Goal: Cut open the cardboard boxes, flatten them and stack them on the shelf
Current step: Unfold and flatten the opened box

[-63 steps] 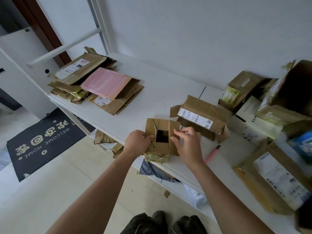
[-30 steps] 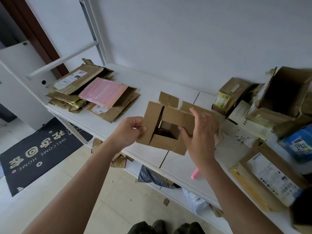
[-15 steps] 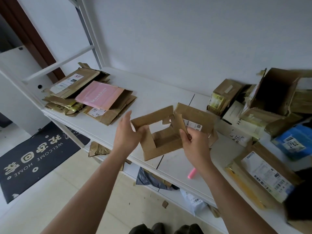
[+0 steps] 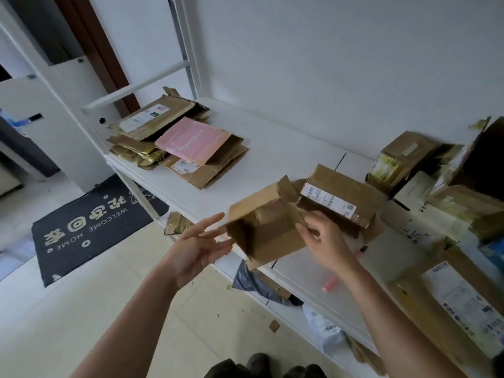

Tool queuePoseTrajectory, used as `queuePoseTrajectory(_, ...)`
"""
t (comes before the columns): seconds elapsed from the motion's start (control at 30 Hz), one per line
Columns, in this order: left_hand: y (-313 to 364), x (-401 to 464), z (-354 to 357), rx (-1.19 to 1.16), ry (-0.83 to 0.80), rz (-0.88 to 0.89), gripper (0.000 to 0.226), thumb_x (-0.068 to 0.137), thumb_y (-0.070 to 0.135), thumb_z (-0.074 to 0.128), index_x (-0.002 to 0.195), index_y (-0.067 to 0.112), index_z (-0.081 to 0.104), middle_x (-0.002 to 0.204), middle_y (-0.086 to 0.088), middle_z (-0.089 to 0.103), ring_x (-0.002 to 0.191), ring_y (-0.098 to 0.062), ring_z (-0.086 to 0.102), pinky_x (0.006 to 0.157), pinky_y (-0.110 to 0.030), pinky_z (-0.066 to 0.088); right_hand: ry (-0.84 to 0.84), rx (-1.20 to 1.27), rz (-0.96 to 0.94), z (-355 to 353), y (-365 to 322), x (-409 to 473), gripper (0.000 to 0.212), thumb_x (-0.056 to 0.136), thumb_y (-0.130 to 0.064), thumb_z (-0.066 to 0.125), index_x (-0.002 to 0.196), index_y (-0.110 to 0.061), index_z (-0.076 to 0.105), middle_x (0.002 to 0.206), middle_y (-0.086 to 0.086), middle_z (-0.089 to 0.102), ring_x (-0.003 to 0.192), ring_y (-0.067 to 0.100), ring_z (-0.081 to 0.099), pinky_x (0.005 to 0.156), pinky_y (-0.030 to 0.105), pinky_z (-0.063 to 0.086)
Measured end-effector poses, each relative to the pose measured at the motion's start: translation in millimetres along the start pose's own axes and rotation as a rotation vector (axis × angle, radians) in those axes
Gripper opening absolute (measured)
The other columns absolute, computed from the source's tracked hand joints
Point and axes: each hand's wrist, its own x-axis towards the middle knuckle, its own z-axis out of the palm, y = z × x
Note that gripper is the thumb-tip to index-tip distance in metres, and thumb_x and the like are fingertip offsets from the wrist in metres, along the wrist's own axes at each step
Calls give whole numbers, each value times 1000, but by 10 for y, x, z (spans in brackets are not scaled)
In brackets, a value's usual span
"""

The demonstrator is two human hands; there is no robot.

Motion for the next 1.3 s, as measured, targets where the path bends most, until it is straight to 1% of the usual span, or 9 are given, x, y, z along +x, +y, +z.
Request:
queuePoseTrajectory(0.13, -212, -63, -214, -156, 39, -100, 48, 80, -3, 55, 126, 6, 61, 112, -19, 69, 98, -39, 67, 85, -46, 58, -130, 4, -79, 83, 59, -28, 46, 95, 2, 55, 123, -34, 60, 126, -15, 54, 119, 0, 53, 98, 14, 44)
queuePoseTrajectory(0.33, -310, 82, 65, 264, 203, -167, 31, 94, 39, 65, 114, 16, 67, 101, -7, 71, 87, -22, 68, 87, -40, 58, -227, -17, 51, -1, 143, -72, 53, 91, 7, 58, 120, -37, 62, 112, -31, 58, 105, -26, 50, 95, 2, 40)
queuePoseTrajectory(0.47, -286, 185, 289, 292, 212, -204, 35, 93, 27, 69, 124, 14, 62, 101, -4, 73, 81, -18, 70, 66, -30, 57, -329, -55, 289, -90, 130, -65, 50, 92, 5, 47, 132, -22, 59, 125, -15, 62, 117, -5, 53, 92, 8, 38)
queuePoseTrajectory(0.6, -208, 180, 380, 283, 199, -213, 41, 92, 12, 69, 126, 26, 54, 111, -6, 69, 97, -26, 69, 72, -35, 58, -237, 165, 449, -130, -23, 0, 41, 102, -30, 44, 143, -29, 44, 147, -3, 47, 128, 11, 49, 105, 31, 40)
queuePoseTrajectory(0.7, -126, 144, 398, 308, 160, -80, 44, 94, -3, 61, 126, 26, 55, 109, -3, 66, 95, -23, 65, 77, -34, 52, -173, 255, 472, -108, -80, 68, 69, 92, -72, 31, 151, -36, 31, 154, -11, 36, 139, 13, 39, 115, 43, 32)
queuePoseTrajectory(0.93, 175, 89, 294, 271, 113, 140, 34, 97, 5, 42, 118, 14, 67, 125, 1, 67, 123, -15, 57, 108, -39, 39, -68, 661, 475, -100, -66, 241, 100, 53, -102, 40, 129, -40, 58, 122, -12, 69, 118, 7, 58, 100, 46, 39)
queuePoseTrajectory(1.03, 159, 69, 241, 314, 131, 50, 32, 103, 37, 45, 121, 18, 64, 121, 1, 68, 116, -19, 62, 102, -39, 48, -59, 569, 494, -46, -83, 242, 95, 55, -99, 47, 126, -37, 61, 108, -15, 73, 110, 6, 63, 98, 41, 43)
queuePoseTrajectory(1.17, 67, 111, 265, 436, 158, -1, 46, 91, 51, 59, 118, 14, 63, 116, 0, 70, 107, -21, 67, 91, -36, 56, 99, 390, 471, 11, -30, 282, 20, 95, -45, 57, 88, -29, 67, 85, -6, 73, 98, 22, 69, 91, 45, 55)
queuePoseTrajectory(1.3, 159, 175, 339, 403, 181, -10, 52, 86, 49, 67, 115, 6, 61, 114, -9, 69, 102, -26, 68, 90, -42, 58, 72, 603, 432, -53, -41, 303, 21, 101, -24, 53, 100, -15, 72, 94, 1, 77, 91, 15, 73, 70, 23, 59)
